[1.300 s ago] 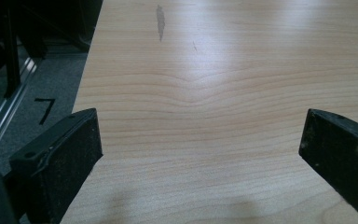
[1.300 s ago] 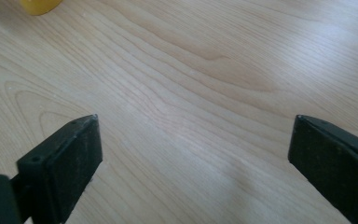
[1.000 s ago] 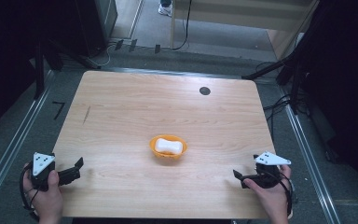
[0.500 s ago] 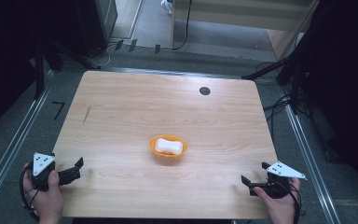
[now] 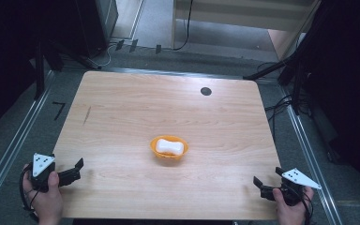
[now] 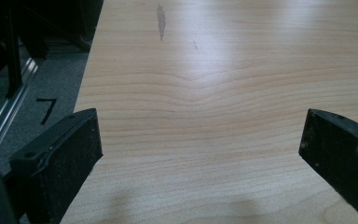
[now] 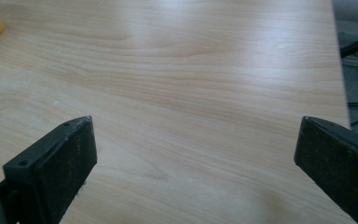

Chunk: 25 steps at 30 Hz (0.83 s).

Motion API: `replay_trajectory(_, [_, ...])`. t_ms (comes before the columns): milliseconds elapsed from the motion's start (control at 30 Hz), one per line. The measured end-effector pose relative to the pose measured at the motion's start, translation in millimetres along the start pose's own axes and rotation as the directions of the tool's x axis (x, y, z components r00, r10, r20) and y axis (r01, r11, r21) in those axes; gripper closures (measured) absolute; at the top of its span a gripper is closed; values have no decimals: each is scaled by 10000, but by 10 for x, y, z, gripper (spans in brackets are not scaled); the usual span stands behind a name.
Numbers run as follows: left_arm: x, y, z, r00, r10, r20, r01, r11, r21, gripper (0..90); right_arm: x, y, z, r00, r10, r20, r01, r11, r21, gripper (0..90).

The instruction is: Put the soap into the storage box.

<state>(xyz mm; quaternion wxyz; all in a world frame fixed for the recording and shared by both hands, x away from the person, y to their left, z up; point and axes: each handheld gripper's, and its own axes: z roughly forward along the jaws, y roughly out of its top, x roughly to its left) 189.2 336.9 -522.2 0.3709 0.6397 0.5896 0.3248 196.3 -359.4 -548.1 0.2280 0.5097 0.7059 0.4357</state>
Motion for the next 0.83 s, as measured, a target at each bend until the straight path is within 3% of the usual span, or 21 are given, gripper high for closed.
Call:
replay_trajectory(167, [4,2,-1,10000,-23,44,23,10000,75,0,-49,-31,-14,9985,533,98,-528,9974,-484,0])
replay_trajectory(333, [-3,0,2,10000,37,59,-38,10000,61,0,-4,-26,-2,9991,267,330,-248,9981,-561,0])
replay_trajectory(633, [-11,-1,-2,9999,110,4,-110,9999,55,0,-33,-29,-9,9979,608,217,-593,9960,-662,0])
replay_trajectory(833, [-12,-2,-4,9999,139,-3,-139,9999,55,0,-16,-24,3,9982,461,381,-440,9976,-539,0])
